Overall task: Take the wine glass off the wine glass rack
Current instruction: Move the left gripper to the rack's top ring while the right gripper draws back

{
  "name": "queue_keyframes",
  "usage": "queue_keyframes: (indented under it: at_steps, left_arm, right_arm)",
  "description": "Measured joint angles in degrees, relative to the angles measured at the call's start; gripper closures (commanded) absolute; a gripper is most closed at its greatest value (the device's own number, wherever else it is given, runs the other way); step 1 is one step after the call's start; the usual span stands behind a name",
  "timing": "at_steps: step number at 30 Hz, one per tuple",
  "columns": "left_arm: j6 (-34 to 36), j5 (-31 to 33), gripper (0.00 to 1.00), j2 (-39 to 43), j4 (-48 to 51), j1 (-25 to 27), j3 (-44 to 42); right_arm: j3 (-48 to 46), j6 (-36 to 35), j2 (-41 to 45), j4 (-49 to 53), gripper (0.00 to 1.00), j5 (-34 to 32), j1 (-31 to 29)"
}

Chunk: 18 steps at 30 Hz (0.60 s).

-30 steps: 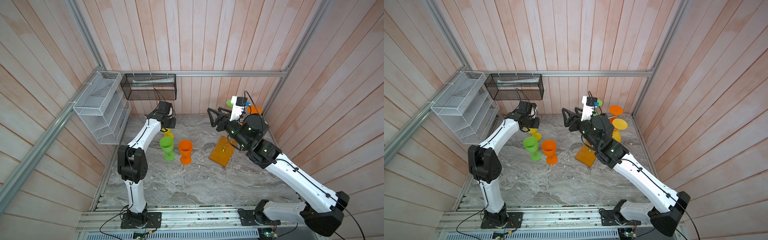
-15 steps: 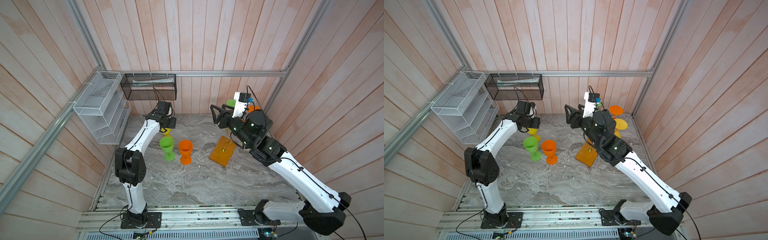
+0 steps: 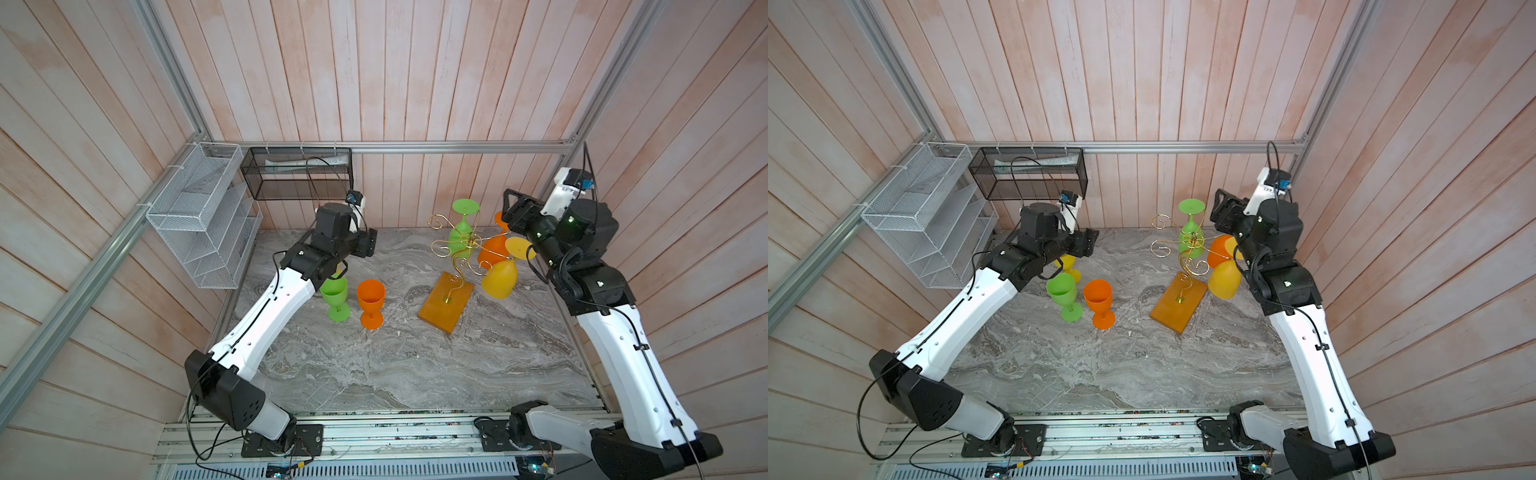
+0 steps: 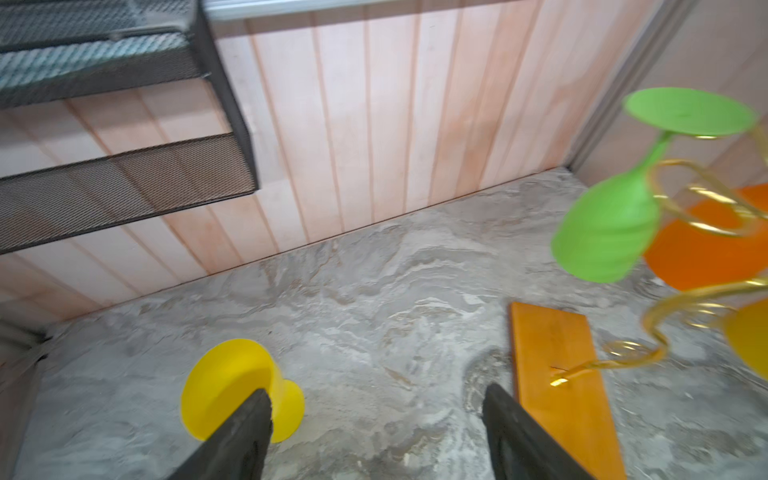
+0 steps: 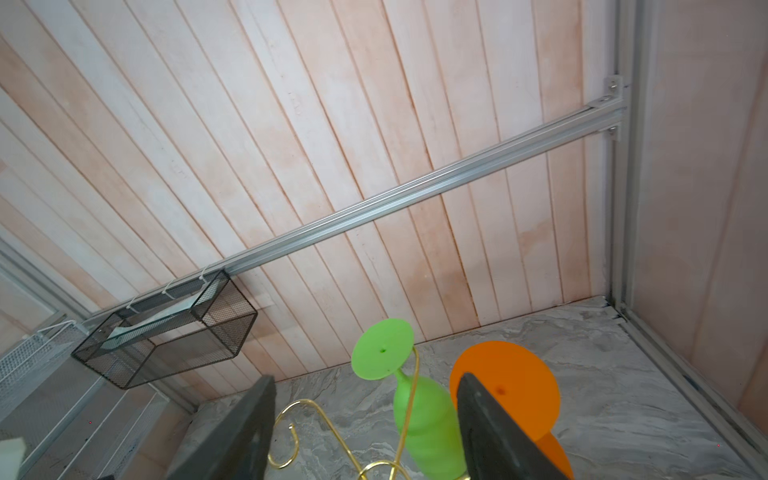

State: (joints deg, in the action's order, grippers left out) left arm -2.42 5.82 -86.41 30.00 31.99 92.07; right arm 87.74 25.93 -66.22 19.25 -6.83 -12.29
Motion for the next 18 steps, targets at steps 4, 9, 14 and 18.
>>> queue_keyframes:
  at_steps: [4, 9, 14, 18]
  left_arm:
    - [0.02, -1.81, 0.19, 1.22, -1.84, 7.1, -1.36]
    - [1.18, -8.57, 0.18, 1.33, -3.98, 14.03, -3.1]
    - [2.95, -13.29, 0.18, -3.02, -3.89, 15.26, 1.4]
    - [4.35, -15.47, 0.18, -9.27, -3.43, 15.06, 6.93]
  right_arm:
    - [-3.52, 1.62, 3.8, 0.52, 0.3, 3.8, 6.86]
    - [-7.5, 3.13, 5.57, 0.46, 0.3, 8.55, 10.49]
    - [-10.03, 3.87, 5.64, -0.17, 0.31, 11.98, 10.51]
    - [-10.64, 4.02, 5.92, -0.92, 0.31, 13.64, 10.51]
